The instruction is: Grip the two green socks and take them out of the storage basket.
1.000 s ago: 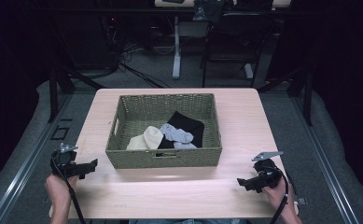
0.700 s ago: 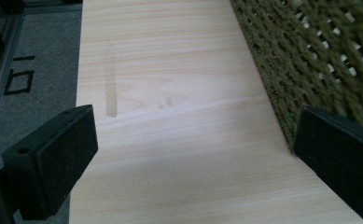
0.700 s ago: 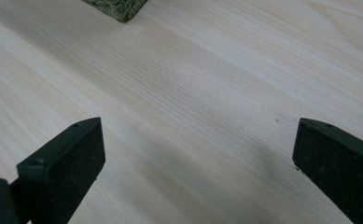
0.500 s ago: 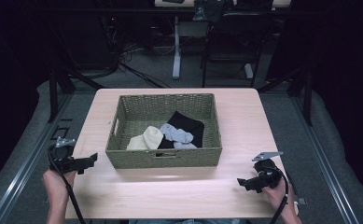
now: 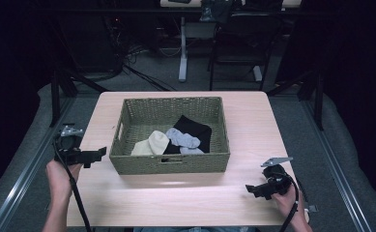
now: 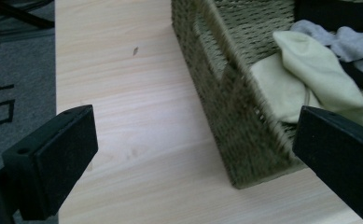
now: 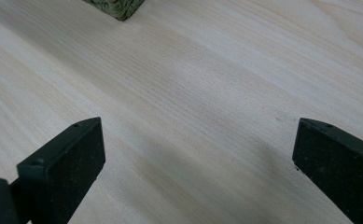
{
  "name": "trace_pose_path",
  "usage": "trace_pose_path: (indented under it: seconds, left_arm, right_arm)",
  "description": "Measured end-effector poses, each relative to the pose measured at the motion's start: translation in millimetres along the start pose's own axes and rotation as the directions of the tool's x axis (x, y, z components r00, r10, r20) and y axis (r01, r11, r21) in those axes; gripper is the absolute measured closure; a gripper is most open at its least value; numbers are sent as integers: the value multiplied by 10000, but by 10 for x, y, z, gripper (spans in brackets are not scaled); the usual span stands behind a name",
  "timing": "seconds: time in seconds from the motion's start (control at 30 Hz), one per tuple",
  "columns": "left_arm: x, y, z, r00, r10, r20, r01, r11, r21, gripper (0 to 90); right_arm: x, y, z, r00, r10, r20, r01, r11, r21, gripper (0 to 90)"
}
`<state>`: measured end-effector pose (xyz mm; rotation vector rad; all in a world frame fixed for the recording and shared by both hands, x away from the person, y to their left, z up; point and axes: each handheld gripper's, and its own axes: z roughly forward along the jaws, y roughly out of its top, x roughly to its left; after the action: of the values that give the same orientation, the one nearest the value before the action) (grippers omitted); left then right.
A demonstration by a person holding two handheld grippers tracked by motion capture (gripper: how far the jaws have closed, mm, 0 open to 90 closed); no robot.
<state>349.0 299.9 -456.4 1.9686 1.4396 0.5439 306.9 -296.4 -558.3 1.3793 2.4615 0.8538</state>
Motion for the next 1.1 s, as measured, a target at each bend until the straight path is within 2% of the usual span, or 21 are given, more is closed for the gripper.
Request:
trace_pose_path:
  seconds: [0.23, 0.6, 0.8, 1.0, 1.1]
  left_arm:
    - [-154, 249, 56, 9986, 470, 225, -472, 9989, 67, 2]
    - [-400, 600, 245, 9909, 1135, 721, -1163, 9925, 366, 2]
    - [-527, 737, 423, 9859, 1201, 1163, -1291, 9889, 732, 2]
    - [-632, 833, 645, 9799, 1294, 1518, -1490, 9808, 1257, 21]
    - [-687, 867, 772, 9762, 1385, 1671, -1653, 9734, 1589, 40]
  right_arm:
    - [0, -1, 1, 10000, -2, -23, 2, 10000, 7, 17]
    - [-1, -2, 2, 10000, -45, -76, 45, 10000, 18, 17]
    - [-2, -3, 2, 10000, -31, -93, 31, 10000, 7, 17]
    - [-3, -5, 3, 10000, -5, -84, 5, 10000, -11, 17]
    - [-1, -6, 1, 10000, 5, -65, -5, 10000, -26, 17]
